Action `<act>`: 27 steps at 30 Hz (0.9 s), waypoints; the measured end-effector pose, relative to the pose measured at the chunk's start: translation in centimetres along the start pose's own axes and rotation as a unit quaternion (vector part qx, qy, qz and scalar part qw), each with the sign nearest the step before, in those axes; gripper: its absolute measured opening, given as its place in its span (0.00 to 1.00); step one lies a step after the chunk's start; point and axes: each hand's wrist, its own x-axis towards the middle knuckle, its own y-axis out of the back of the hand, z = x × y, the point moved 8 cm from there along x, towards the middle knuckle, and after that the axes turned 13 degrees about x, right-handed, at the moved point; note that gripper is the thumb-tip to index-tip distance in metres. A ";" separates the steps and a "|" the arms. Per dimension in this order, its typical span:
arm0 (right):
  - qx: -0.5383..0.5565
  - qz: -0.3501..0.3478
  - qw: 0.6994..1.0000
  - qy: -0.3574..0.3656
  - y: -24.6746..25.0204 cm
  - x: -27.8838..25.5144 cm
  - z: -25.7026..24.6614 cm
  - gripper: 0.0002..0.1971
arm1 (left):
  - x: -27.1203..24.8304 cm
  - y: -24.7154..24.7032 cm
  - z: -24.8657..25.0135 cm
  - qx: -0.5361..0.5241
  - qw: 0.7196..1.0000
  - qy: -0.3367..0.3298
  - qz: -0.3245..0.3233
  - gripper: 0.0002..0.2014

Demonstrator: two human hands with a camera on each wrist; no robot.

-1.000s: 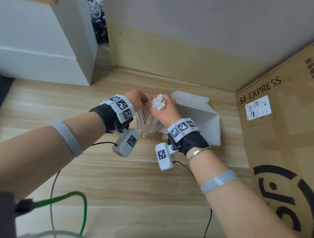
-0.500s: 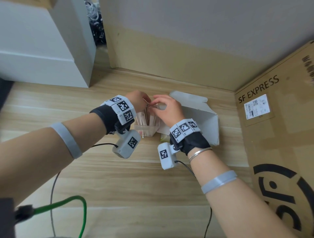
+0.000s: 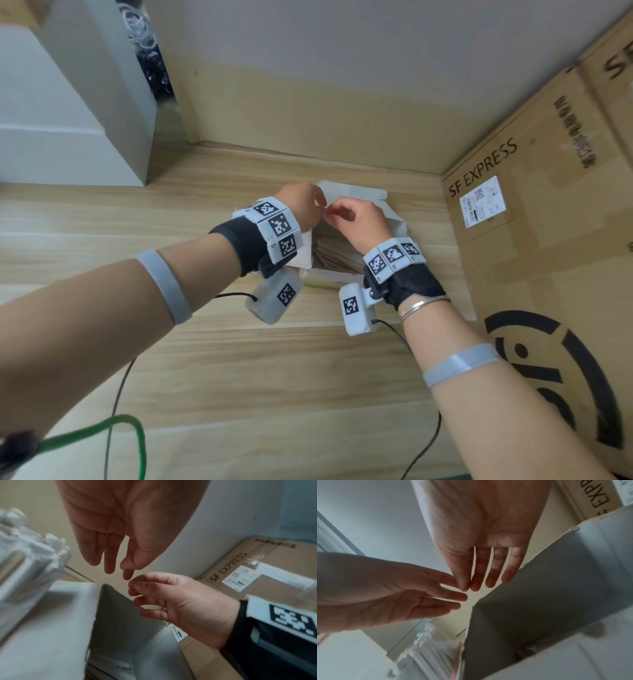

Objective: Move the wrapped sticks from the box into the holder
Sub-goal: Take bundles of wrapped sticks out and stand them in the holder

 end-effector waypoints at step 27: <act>-0.116 -0.104 0.983 -0.101 1.0 -0.5 6.3 0.20 | 1.1 -4.9 0.1 -0.137 0.968 0.190 -0.085 0.31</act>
